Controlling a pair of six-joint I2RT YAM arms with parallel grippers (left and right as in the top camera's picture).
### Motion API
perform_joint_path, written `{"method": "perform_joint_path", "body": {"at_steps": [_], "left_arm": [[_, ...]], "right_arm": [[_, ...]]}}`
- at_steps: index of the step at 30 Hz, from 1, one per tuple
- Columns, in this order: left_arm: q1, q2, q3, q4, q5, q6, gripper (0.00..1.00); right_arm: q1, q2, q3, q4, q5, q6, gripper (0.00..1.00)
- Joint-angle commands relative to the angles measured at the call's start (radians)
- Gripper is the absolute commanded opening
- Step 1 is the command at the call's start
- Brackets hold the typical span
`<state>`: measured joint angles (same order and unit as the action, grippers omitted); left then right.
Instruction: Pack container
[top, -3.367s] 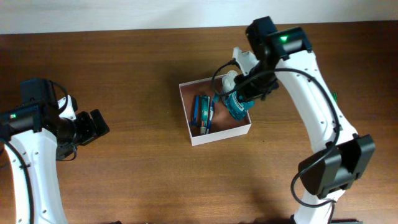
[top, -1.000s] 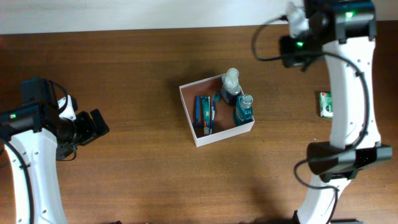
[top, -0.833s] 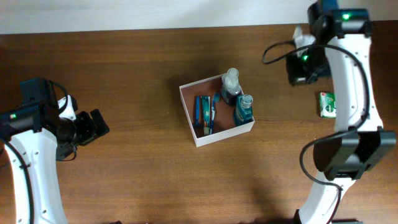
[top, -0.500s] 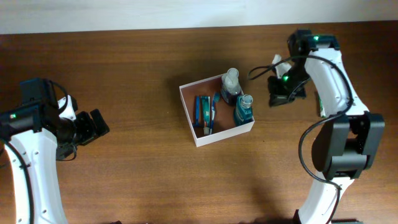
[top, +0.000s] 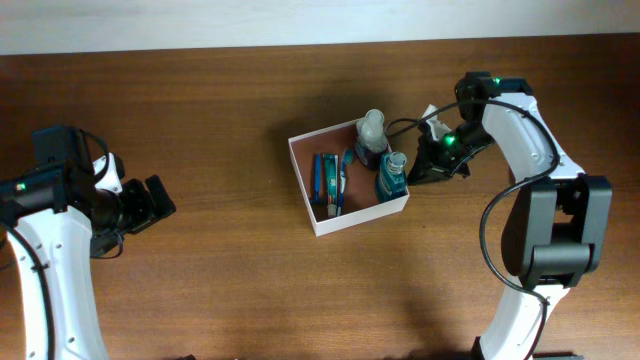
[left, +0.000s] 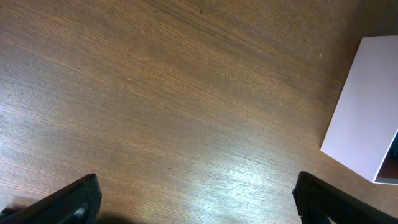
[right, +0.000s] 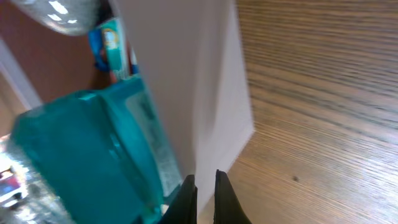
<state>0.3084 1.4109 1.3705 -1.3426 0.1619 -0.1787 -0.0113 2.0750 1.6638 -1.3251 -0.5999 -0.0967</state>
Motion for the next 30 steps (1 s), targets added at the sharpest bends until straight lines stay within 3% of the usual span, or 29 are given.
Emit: {"method": "perform_joint_path", "body": {"at_steps": [1,24,30], "left_arm": [[0.005,-0.013,0.002,0.000,0.010,0.009,0.99],[0.005,-0.013,0.002,0.000,0.010,0.009,0.99],[0.005,-0.013,0.002,0.000,0.010,0.009,0.99]], "right_arm": [[0.005,-0.005,-0.005,0.002,-0.077,-0.026,0.04],[-0.002,-0.005,-0.005,0.118,0.114,0.008,0.04],[0.011,-0.005,-0.113,0.142,0.101,0.008,0.04]]}}
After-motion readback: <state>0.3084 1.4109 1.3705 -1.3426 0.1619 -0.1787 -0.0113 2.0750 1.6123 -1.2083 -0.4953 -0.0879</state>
